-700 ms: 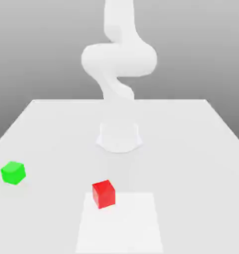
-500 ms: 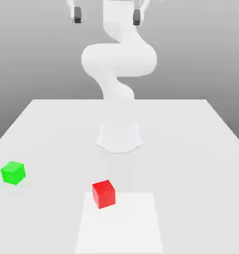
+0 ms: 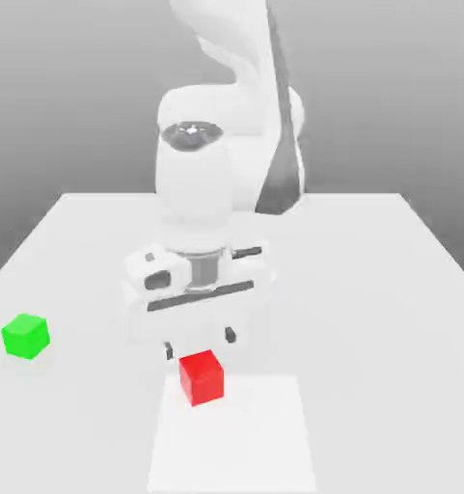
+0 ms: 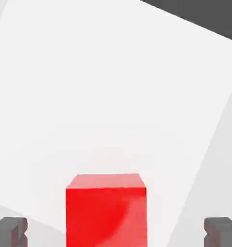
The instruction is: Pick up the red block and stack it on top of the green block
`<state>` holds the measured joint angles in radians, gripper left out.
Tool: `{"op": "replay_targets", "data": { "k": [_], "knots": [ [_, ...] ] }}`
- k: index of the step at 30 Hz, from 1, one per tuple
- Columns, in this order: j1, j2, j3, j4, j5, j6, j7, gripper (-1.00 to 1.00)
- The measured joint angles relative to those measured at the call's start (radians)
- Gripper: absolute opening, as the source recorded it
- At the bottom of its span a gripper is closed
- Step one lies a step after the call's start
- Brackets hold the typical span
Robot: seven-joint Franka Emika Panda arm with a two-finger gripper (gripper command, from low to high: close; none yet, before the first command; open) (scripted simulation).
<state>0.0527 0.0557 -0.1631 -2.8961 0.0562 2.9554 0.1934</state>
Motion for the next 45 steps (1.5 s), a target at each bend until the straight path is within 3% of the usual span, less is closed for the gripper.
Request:
{"op": "replay_targets", "data": {
  "k": [3,4,11,19,45],
  "knots": [
    [-0.07,0.111,0.087,0.014,0.073,0.094,-0.054,0.0],
    [-0.085,0.131,0.104,0.016,0.082,0.11,-0.061,-1.0],
    [-0.087,0.127,0.104,0.015,0.076,0.106,-0.056,-1.0],
    [-0.09,-0.131,0.056,-0.02,-0.08,-0.114,0.057,-1.0],
    [-0.567,-0.12,-0.332,0.186,-0.117,-0.302,0.256,-1.0]
  ]
}}
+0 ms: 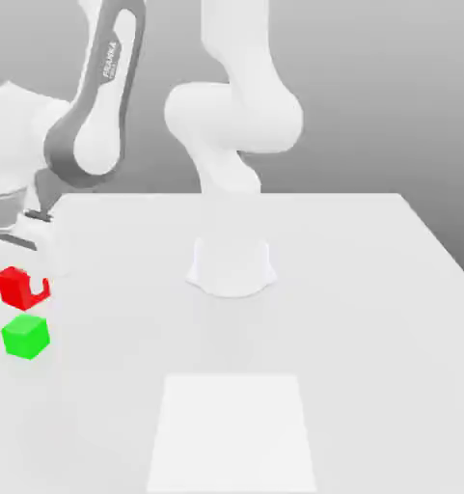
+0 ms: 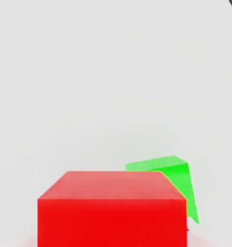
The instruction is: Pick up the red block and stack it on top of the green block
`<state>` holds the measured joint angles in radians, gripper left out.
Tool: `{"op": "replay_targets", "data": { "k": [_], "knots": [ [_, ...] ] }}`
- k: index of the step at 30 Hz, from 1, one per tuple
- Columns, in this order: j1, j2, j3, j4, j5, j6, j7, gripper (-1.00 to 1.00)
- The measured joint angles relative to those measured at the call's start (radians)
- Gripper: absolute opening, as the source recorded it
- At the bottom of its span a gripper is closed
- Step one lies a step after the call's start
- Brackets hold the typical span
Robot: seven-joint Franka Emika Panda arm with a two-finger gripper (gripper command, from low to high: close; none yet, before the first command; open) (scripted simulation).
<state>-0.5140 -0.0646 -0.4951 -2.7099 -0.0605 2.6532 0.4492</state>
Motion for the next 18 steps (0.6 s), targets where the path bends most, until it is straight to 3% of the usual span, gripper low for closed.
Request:
{"op": "replay_targets", "data": {
  "k": [8,16,17,18],
  "knots": [
    [0.025,0.085,-0.002,0.02,0.107,0.064,-0.073,-1.0],
    [-0.015,0.217,0.068,0.02,0.275,0.173,-0.195,-1.0],
    [-0.02,0.234,0.076,0.019,0.297,0.186,-0.21,1.0],
    [-0.02,0.234,0.076,0.019,0.297,0.186,-0.21,1.0]
  ]
}}
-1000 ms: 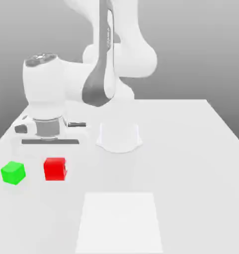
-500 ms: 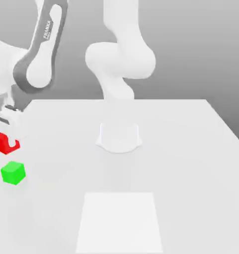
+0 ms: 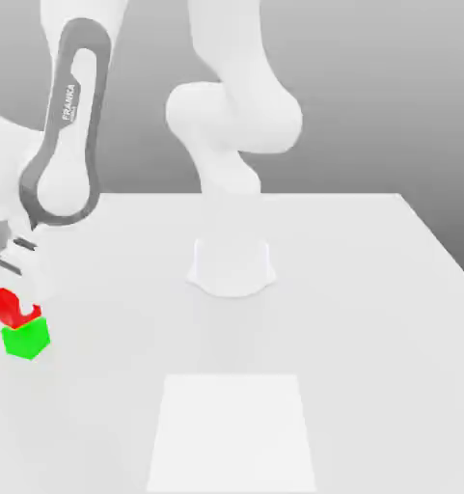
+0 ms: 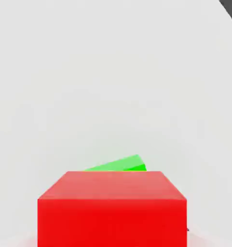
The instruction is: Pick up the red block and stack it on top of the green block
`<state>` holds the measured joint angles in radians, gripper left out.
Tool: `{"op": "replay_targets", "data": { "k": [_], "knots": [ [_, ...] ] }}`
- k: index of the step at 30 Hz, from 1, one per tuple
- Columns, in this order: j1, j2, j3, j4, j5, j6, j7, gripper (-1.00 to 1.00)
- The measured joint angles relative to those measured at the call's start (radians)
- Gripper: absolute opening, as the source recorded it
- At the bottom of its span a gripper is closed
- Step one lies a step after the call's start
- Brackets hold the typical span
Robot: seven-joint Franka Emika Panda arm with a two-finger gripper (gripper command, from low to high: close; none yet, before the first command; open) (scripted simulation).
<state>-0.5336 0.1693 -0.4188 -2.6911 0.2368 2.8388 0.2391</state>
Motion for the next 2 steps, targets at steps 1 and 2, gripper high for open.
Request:
{"op": "replay_targets", "data": {
  "k": [1,2],
  "knots": [
    [0.0,0.0,0.0,0.0,0.0,0.0,0.0,1.0],
    [0.0,0.0,0.0,0.0,0.0,0.0,0.0,1.0]
  ]
}}
